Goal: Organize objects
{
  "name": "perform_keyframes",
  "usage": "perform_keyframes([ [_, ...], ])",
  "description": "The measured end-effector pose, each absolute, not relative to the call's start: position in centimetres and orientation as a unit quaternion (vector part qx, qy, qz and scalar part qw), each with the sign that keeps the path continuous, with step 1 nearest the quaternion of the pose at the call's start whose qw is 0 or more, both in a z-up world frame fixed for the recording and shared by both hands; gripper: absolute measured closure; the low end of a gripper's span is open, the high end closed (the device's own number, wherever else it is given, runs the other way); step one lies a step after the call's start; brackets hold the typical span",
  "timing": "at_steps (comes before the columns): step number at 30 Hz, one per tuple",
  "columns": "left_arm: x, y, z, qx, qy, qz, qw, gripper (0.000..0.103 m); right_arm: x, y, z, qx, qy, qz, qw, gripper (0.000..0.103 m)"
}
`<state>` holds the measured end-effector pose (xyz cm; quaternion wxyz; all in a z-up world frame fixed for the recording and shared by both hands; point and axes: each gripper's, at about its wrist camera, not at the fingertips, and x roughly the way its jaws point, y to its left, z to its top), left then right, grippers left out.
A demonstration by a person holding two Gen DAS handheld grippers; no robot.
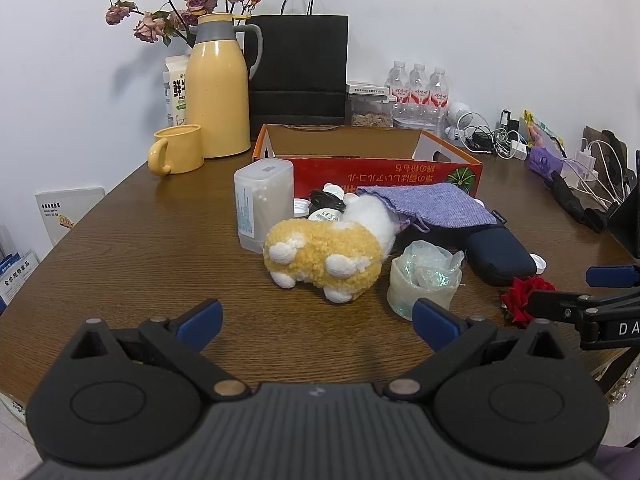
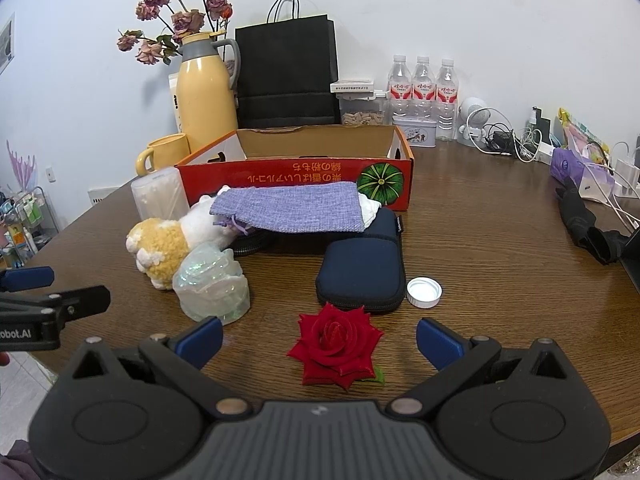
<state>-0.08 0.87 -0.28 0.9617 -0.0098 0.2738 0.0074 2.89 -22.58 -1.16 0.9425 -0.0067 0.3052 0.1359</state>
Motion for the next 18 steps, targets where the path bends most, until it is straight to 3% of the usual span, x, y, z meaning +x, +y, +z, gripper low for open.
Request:
perform_keyframes([
  [18,-0.11,0.88,-0.26,-0.010,0.273,0.007,0.962,0.000,2.90,-22.63,-1.05,-0.005,0.305,0.136,0.943,0.000],
])
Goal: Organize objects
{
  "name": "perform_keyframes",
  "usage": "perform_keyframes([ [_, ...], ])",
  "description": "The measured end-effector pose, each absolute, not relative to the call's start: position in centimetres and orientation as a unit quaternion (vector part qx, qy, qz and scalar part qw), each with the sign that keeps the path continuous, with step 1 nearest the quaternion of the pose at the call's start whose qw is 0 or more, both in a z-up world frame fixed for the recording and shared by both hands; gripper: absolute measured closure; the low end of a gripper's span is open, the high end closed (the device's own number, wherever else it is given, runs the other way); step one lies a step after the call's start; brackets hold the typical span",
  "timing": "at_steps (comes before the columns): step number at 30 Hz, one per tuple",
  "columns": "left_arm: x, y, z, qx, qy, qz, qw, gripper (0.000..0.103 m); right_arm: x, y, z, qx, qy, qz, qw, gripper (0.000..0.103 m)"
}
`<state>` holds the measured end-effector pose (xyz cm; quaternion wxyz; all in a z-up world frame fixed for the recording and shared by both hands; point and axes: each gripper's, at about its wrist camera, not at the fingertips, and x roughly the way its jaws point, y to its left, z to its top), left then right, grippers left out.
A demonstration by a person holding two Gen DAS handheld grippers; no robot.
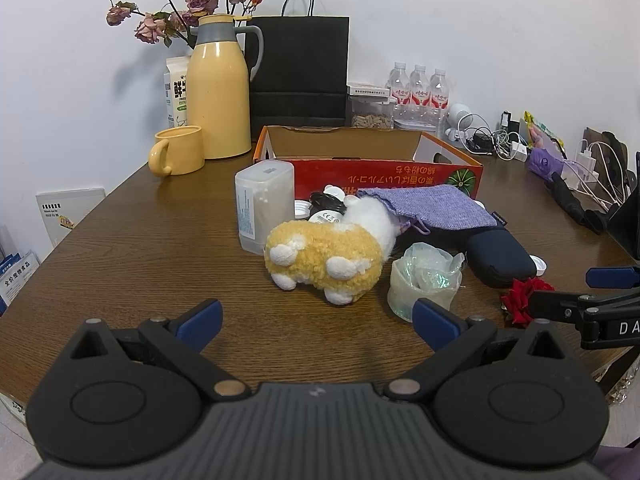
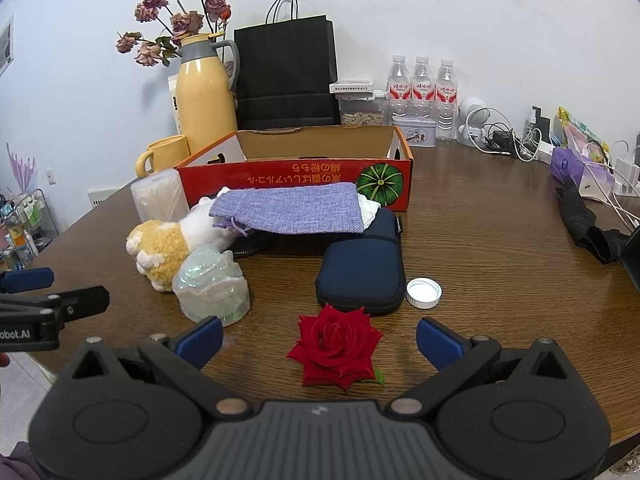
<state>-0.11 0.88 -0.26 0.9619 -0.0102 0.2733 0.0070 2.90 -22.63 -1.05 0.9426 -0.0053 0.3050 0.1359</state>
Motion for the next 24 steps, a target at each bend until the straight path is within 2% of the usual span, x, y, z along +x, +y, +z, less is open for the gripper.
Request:
perform_keyframes([
  [24,-0.10,0.93,-0.13,-0.011,0.272,0.007,0.962,0.000,2.88,-22.66,-1.06,-0.005,0.305,0.135,0.943,0.000],
])
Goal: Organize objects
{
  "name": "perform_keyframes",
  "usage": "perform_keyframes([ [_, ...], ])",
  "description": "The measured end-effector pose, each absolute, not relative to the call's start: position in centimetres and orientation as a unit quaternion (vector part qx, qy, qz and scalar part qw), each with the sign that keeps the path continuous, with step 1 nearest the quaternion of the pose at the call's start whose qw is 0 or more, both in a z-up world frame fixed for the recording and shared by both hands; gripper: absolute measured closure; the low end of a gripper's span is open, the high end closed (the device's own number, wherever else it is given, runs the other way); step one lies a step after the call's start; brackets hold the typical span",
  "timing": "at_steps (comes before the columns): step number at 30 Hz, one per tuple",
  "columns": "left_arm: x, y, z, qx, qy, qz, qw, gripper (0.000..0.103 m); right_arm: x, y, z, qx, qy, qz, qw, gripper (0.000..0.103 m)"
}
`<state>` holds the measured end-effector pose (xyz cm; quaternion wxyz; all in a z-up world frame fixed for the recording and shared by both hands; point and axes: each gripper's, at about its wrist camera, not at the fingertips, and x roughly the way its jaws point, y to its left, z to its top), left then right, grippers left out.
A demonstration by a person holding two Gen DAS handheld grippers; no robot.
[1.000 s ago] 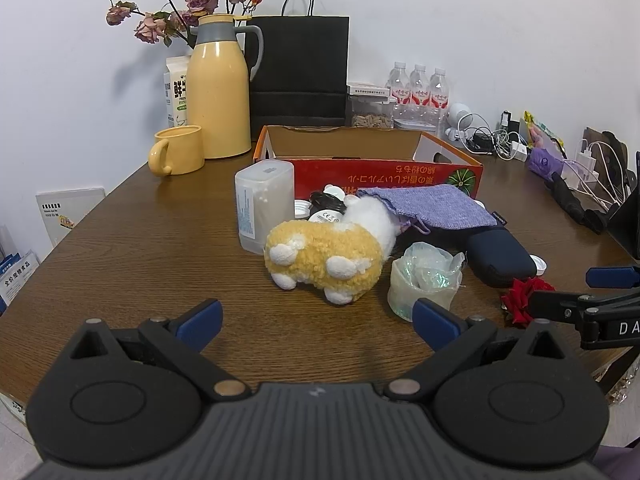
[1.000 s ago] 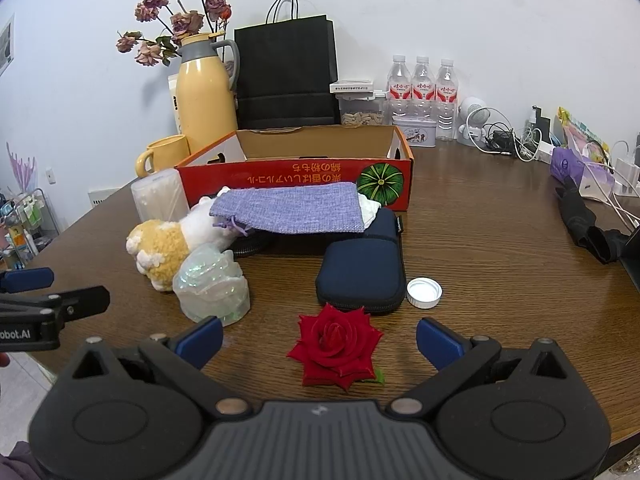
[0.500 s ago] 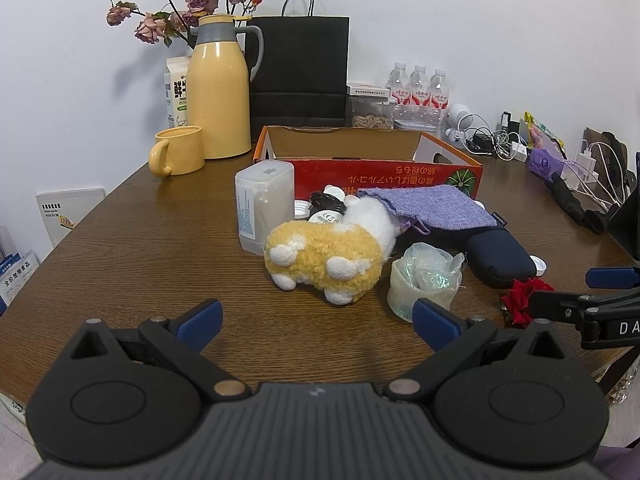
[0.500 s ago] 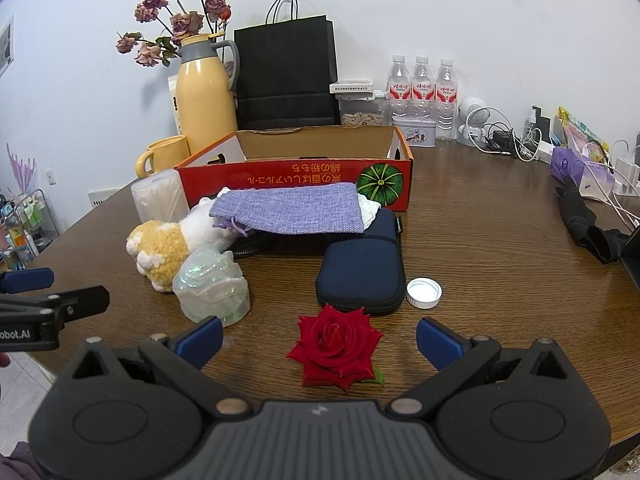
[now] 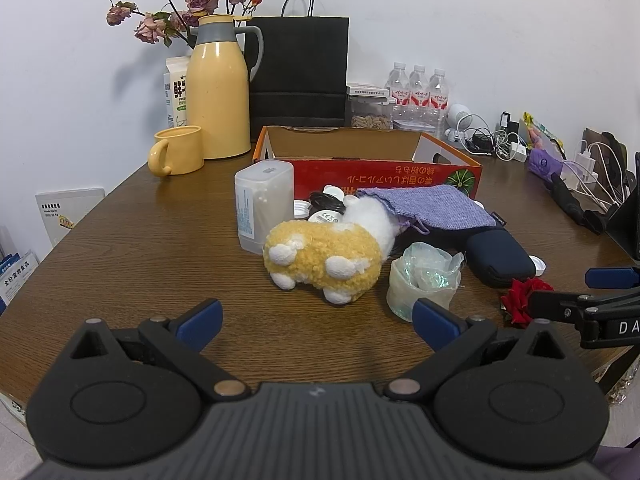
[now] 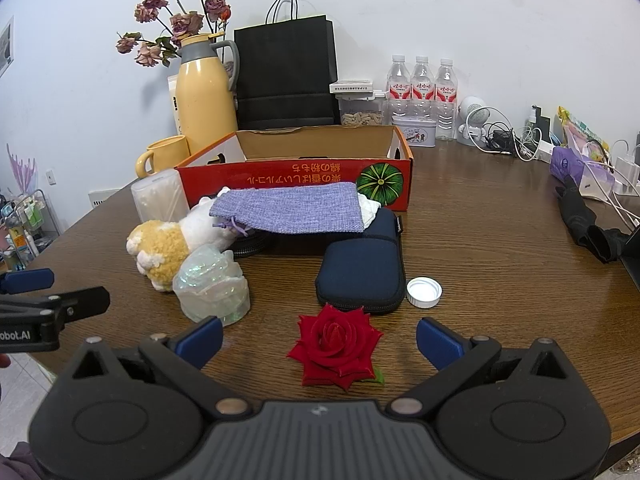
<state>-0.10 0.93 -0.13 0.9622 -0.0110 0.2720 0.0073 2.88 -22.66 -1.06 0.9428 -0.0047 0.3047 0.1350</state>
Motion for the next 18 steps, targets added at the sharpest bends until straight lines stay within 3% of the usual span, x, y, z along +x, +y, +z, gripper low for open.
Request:
perform_keyframes([
  [18,-0.23,0.91,-0.30,-0.012,0.274,0.007,0.962,0.000,2.98,-22.52,-1.02,-0.004,0.306,0.136,0.942,0.000],
])
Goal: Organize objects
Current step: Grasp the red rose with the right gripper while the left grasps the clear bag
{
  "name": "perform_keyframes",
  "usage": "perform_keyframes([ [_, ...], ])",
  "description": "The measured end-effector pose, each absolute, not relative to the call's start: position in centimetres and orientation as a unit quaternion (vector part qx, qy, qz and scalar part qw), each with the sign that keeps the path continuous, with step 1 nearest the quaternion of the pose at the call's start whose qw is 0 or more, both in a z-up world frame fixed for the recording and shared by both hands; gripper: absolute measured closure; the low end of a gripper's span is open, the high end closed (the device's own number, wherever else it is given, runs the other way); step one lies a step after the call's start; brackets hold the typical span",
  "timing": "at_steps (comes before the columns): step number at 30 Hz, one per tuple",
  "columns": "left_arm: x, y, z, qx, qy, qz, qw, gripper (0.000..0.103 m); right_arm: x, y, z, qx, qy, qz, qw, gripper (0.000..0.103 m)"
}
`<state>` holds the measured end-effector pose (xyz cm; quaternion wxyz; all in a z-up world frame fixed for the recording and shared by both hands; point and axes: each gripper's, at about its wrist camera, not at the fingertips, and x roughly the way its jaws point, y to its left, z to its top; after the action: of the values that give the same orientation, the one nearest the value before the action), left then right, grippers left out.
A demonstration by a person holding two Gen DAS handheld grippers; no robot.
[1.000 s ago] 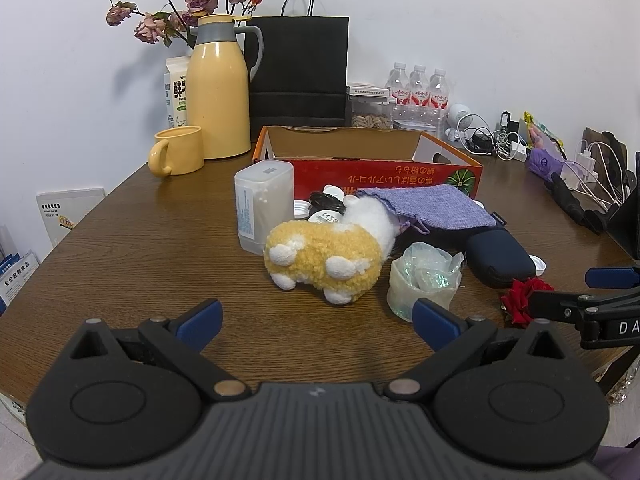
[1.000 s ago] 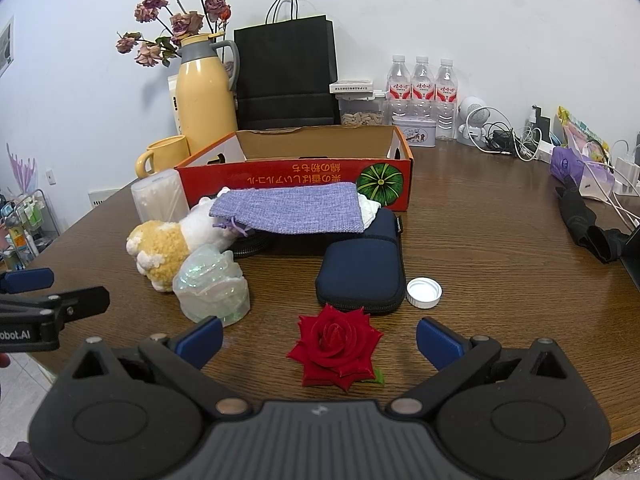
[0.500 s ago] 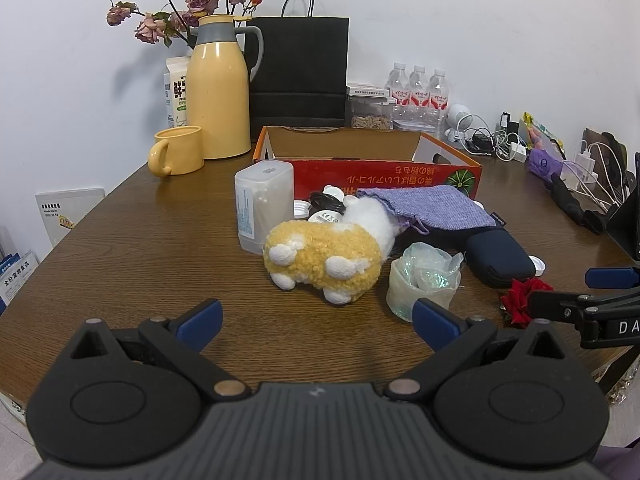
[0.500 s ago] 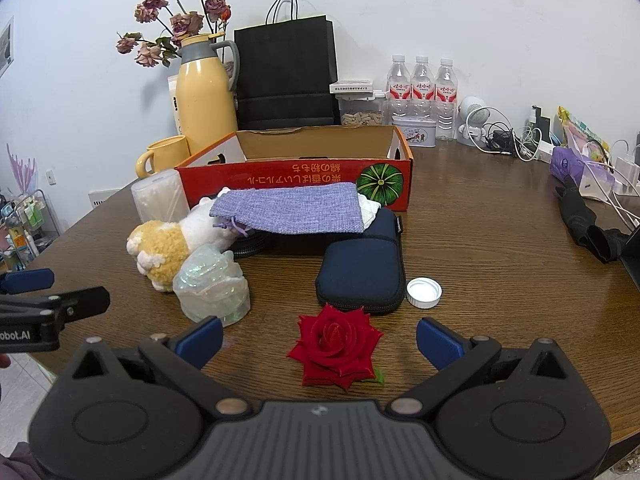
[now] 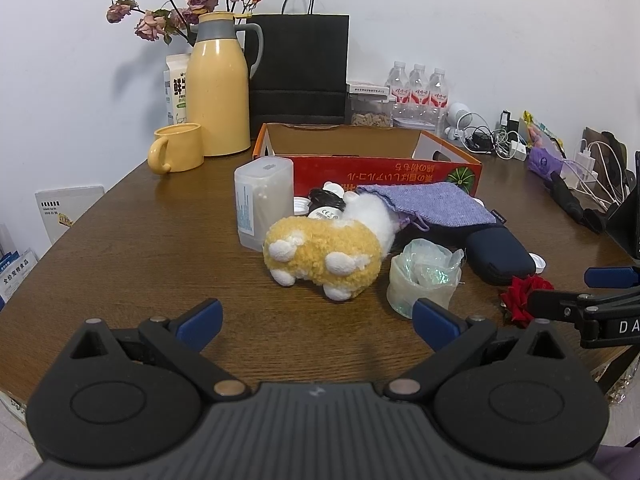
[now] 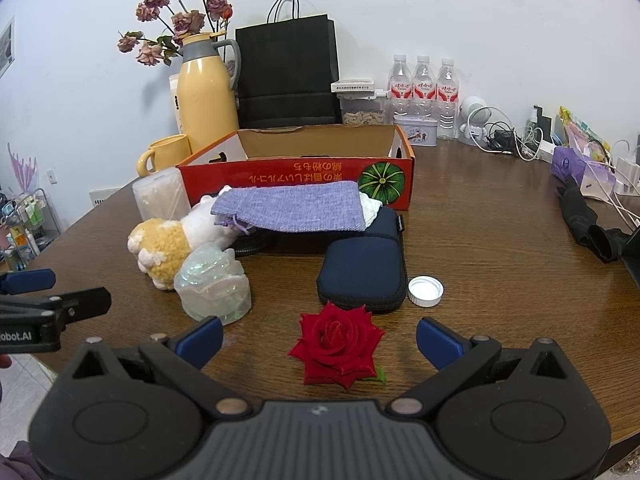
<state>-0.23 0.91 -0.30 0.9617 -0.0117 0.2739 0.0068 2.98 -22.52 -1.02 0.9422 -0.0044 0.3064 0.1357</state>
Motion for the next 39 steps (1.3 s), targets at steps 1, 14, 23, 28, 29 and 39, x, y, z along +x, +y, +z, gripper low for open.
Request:
perform_keyframes([
  [1,-0.2,0.9,-0.3,-0.012,0.274,0.007,0.962,0.000,3.0,-22.5,-1.1,-0.005,0.307,0.136,0.942,0.000],
  [14,0.0,1.2,-1.1,-0.018,0.280,0.007,0.960,0.000,3.4,-22.4,-2.3,-0.018,0.310,0.132,0.941,0.000],
  [23,1.2,1.1,-2.1,-0.030,0.293,-0.007,0.956,0.000,5.2,-22.5,-4.3,-0.039,0.301,0.142,0.942,0.028],
  [28,1.7,0.2,-2.1,-0.026,0.292,-0.017,0.956,0.000,5.7,-22.4,-5.1,-0.048,0.310,0.173,0.934,0.063],
  [29,1.8,0.0,-2.1,-0.025,0.290,-0.019,0.956,0.000,5.7,-22.6,-5.0,-0.046,0.309,0.179,0.933,0.063],
  [39,3.7,-3.2,-1.7,-0.026,0.278,-0.070,0.958,0.000,5.9,-24.8,-2.6,-0.046,0.263,0.175,0.948,0.066],
])
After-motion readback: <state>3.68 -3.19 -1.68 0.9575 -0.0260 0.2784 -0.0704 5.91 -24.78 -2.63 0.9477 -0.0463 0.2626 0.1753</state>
